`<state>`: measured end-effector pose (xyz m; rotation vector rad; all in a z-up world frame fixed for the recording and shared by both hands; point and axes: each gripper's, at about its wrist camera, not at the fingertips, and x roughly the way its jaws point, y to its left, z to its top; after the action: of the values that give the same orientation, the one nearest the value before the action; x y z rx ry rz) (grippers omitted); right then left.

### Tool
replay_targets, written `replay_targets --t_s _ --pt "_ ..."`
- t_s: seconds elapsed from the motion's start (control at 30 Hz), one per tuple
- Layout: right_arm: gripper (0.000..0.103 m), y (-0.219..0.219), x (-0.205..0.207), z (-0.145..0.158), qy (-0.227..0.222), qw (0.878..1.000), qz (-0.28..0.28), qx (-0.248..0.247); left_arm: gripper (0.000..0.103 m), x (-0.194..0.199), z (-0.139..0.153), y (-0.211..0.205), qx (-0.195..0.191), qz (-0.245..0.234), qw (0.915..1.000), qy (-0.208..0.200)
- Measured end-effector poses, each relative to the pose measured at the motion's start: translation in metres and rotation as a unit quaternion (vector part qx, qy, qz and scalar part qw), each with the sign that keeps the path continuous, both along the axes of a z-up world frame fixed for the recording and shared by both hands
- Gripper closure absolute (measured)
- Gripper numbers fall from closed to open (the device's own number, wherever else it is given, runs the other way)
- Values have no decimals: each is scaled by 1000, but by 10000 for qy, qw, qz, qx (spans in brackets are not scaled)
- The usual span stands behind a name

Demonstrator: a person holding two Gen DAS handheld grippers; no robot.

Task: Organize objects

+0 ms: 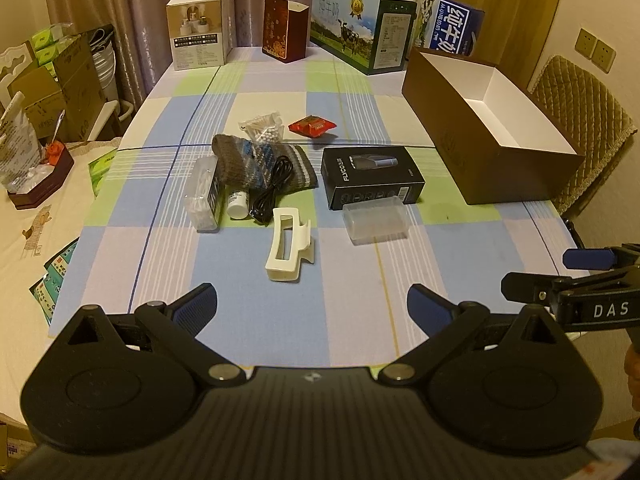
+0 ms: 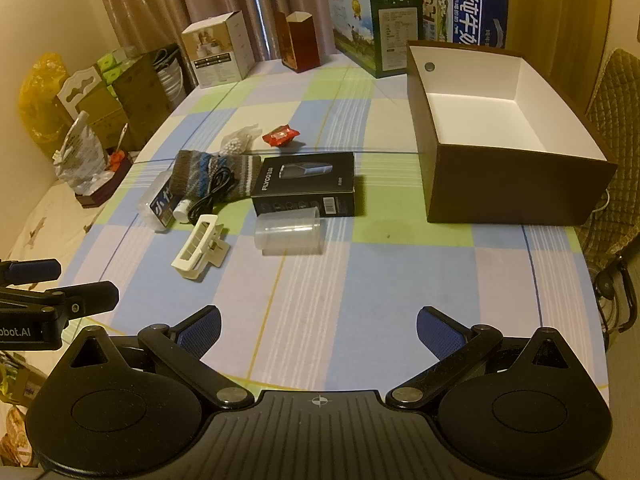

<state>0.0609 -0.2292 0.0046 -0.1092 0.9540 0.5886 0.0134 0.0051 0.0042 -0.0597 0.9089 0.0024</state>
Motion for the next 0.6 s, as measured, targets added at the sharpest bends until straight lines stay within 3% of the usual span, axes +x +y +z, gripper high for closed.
replay_targets --t_s 0.6 --pt "2 6 9 -2 45 9999 91 3 3 3 -1 2 7 120 9999 31"
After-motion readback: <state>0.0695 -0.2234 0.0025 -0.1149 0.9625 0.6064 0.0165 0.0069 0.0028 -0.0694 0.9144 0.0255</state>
